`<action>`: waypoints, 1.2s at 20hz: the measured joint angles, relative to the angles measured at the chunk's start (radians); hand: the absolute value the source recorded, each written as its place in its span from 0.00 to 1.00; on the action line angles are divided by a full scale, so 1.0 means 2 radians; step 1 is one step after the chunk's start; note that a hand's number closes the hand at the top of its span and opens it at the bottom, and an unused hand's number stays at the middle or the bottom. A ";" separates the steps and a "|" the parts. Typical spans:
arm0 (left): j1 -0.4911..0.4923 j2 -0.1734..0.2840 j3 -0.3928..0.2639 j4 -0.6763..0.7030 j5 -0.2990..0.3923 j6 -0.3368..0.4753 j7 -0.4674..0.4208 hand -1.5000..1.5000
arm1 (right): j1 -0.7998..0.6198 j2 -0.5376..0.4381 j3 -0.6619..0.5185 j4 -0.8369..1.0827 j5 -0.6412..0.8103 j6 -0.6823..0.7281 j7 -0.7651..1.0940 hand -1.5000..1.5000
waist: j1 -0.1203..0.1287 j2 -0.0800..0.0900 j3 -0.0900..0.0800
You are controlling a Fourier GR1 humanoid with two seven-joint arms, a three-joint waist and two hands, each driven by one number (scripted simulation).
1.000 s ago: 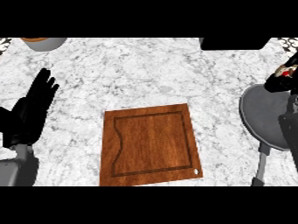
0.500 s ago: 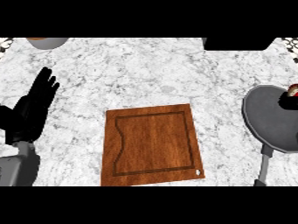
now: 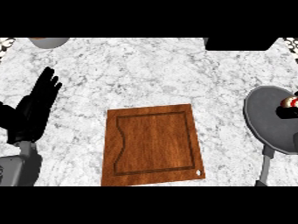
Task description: Pick the cupcake from the cutting board and place it in the pan
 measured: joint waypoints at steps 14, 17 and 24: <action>0.015 -0.008 0.000 -0.020 -0.008 0.007 0.006 0.50 | 0.037 0.015 -0.101 0.002 -0.191 -0.056 -0.198 0.00 | -0.008 -0.004 0.000; 0.023 -0.005 0.004 -0.019 -0.007 0.004 0.003 0.50 | 0.066 0.030 -0.128 -0.056 -0.252 -0.044 -0.221 0.00 | -0.015 -0.006 -0.001; 0.032 -0.006 0.008 -0.024 -0.009 0.007 0.000 0.50 | 0.201 0.073 -0.183 -0.216 -0.401 0.036 -0.295 0.00 | -0.024 -0.007 -0.001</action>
